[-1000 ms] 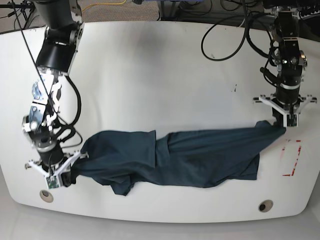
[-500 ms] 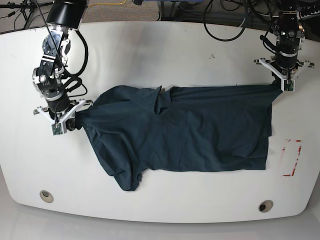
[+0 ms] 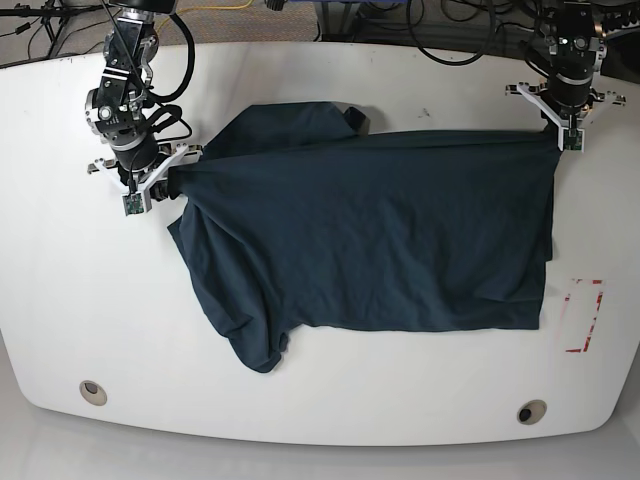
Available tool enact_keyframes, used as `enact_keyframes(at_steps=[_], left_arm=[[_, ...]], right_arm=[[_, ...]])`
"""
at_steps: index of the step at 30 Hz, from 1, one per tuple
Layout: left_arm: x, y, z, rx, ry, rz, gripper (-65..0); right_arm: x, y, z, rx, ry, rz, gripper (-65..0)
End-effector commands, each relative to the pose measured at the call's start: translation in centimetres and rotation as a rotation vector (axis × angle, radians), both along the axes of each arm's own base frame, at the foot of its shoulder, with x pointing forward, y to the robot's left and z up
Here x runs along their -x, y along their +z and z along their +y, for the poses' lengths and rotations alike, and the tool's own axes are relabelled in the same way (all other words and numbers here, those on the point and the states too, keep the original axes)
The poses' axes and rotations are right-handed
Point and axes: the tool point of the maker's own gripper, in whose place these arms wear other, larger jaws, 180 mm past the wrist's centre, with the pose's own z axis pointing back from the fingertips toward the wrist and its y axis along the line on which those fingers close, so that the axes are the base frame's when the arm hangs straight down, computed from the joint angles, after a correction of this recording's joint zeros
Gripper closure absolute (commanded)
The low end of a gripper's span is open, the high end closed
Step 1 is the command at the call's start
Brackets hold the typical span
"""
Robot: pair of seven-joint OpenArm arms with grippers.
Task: Fold the T-shirt properly
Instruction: 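Lay the stretched shirt flat, dragging both grippers back across the table, then release the shirt and move the right gripper to the sleeve near it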
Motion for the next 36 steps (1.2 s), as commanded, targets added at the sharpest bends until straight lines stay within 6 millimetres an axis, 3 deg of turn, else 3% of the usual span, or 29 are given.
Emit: enact_keyframes(at_steps=[1, 9, 18, 21, 25, 28, 30, 36], left_arm=[[0.1, 1.0, 1.5, -0.048, 0.018, -0.025, 0.0], [1.0, 1.1, 3.8, -0.078, 0.077, -0.012, 0.0], [1.8, 0.7, 4.0, -0.083, 0.083, 0.011, -0.4], [2.0, 0.3, 4.1, -0.080, 0.087, 0.024, -0.6], [2.4, -0.6, 3.6, -0.063, 0.053, 0.072, -2.9], [2.7, -1.2, 2.9, -0.048, 0.003, 0.124, -12.1], [2.5, -1.4, 2.5, -0.040, -0.019, 0.137, -22.9], [2.3, -1.6, 2.0, -0.010, 0.022, 0.119, -52.9]], right_arm=[[-0.3, 1.1, -0.5, 0.016, -0.001, -0.041, -0.5], [1.8, -0.4, -0.5, 0.016, -0.001, 0.015, -0.5], [3.0, -1.3, 1.1, -0.018, -0.005, 0.037, -1.9], [3.3, -1.1, 1.5, -0.023, -0.005, 0.047, -13.2], [3.1, -0.4, 2.2, -0.034, -0.006, 0.037, -38.8], [2.7, 0.5, 2.9, -0.050, -0.013, 0.006, -56.3], [1.7, 1.7, 3.2, -0.048, -0.007, -0.030, -65.0], [-0.4, 4.1, 4.3, -0.072, -0.011, -0.108, -65.0]])
